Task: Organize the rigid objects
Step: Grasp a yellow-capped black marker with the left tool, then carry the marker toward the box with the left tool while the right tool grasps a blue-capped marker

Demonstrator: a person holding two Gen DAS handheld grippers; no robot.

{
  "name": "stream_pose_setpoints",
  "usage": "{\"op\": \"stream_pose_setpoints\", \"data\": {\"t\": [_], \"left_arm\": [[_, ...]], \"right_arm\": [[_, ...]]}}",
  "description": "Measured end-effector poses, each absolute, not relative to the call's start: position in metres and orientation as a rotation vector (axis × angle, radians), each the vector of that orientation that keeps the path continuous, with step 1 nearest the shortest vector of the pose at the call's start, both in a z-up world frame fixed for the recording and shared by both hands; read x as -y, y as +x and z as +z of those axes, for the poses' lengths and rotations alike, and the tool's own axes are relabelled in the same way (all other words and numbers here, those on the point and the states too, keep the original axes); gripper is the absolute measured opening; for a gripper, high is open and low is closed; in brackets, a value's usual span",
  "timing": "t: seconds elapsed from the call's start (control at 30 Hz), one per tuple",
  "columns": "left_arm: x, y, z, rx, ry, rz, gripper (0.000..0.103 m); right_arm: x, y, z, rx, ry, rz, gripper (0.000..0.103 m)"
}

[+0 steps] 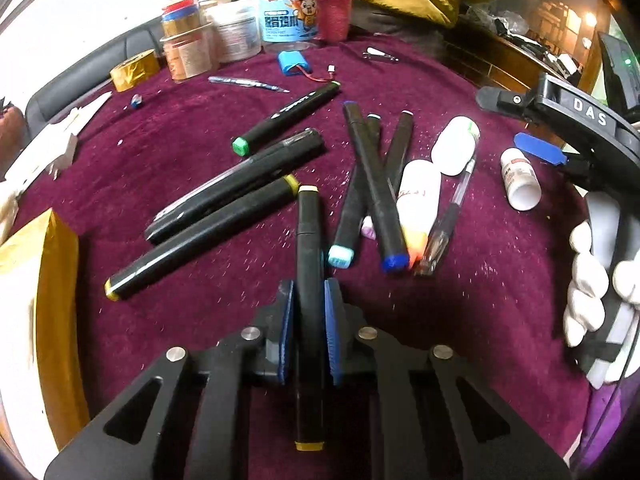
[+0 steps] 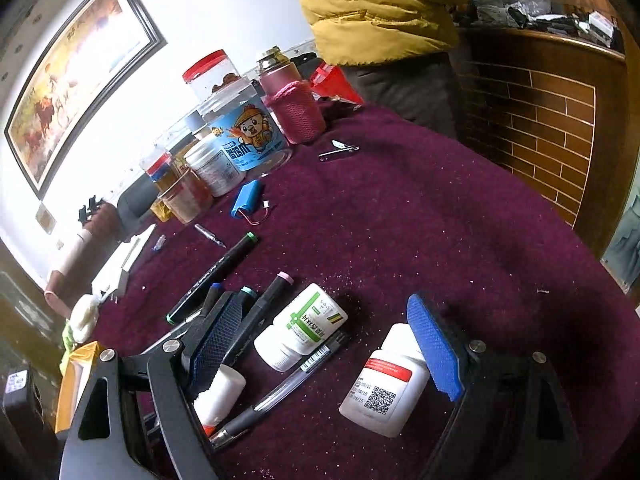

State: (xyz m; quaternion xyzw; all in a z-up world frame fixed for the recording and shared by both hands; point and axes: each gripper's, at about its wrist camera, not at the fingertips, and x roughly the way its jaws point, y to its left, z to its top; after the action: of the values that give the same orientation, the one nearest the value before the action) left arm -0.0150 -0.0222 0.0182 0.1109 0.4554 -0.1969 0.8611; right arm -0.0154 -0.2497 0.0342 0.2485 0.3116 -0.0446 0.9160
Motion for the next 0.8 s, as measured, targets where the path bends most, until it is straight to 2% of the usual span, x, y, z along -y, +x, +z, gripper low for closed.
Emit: {"op": "stream_pose_setpoints", "data": {"t": [0.27,0.33,0.37,0.43,0.47,0.53,0.57,0.8], "left_arm": [[0.0,-0.025,0.017,-1.001,0.157,-0.393,0.013],[0.004,-0.023,0.016,-1.002,0.165,-0.378,0.02],[0.008,-0.023,0.016,-0.996,0.176,-0.378,0.027],[0.014,-0.023,0.015,-0.971,0.194,-0.377,0.03],[0.016,-0.024,0.014,-0.955,0.205,-0.371,0.029],[0.015,-0.023,0.015,-0.949,0.184,-0.37,0.014],[0.012,-0.022,0.015,-0.951,0.165,-0.371,0.012],[-0.024,-0.033,0.036,-0.924,-0.014,-0.4,0.012]], "right_arm": [[0.244,-0.016,0.034,-0.647,0.516,-0.06,0.081],[0.242,-0.016,0.034,-0.65,0.508,-0.061,0.081],[0.242,-0.016,0.033,-0.65,0.506,-0.063,0.081],[0.241,-0.016,0.033,-0.652,0.499,-0.071,0.081],[0.241,-0.016,0.032,-0.652,0.496,-0.075,0.081],[0.241,-0.016,0.032,-0.652,0.49,-0.082,0.081],[0.241,-0.016,0.031,-0.653,0.486,-0.086,0.081],[0.243,-0.014,0.029,-0.661,0.468,-0.115,0.081]]}}
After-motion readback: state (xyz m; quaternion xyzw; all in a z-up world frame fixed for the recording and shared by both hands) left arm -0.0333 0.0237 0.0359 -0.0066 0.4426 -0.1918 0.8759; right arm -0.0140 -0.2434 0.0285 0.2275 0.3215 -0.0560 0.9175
